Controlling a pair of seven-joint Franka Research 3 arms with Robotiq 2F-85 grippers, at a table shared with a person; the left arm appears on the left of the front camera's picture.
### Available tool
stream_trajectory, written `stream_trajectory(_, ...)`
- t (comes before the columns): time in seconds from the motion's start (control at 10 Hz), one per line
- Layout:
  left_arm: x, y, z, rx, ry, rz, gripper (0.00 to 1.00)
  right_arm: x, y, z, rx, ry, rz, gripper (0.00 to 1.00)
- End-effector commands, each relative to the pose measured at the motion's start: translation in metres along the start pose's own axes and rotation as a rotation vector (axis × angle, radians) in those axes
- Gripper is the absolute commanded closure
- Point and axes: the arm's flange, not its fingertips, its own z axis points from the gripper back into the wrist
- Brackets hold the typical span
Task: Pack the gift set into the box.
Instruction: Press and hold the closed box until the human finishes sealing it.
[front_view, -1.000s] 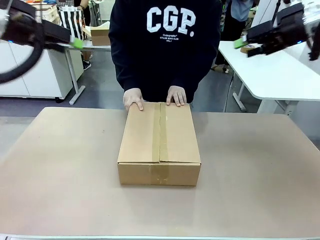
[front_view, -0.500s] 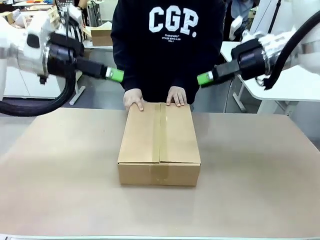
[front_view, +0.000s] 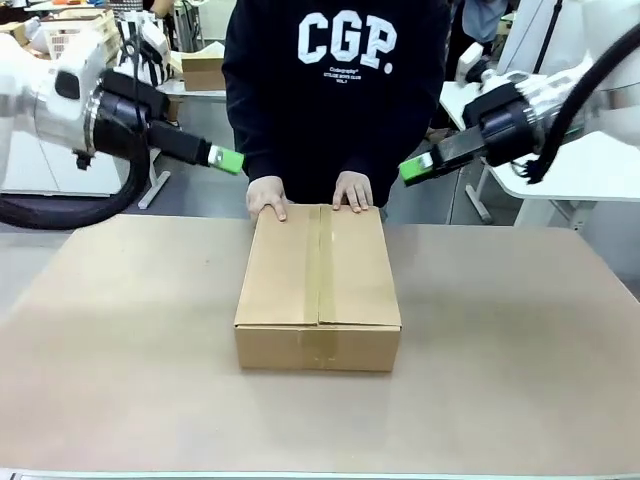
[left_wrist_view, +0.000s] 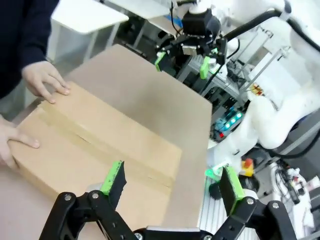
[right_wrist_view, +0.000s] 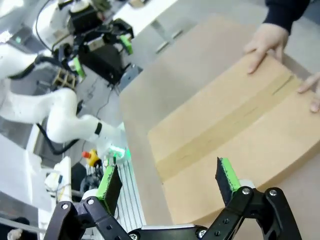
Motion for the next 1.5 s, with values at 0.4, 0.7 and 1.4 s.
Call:
stream_trajectory(0.4,-0.078,0.049,-0.081,-0.147,-0.019,-0.011,0.0,-0.026,-0.048,-0.123,0.05,0.188,0.528,0.0)
stream_trajectory(0.7,-0.063,0.045,-0.069,-0.024,0.03,-0.135,0.0,-0.019,-0.042,-0.086,0.034,0.127,0.44,0.0)
stream_trajectory(1.4,-0.106,0.057,-0.122,0.017,0.066,-0.616,0.0,-0.043,-0.076,-0.13,-0.029,0.094,0.612,0.0)
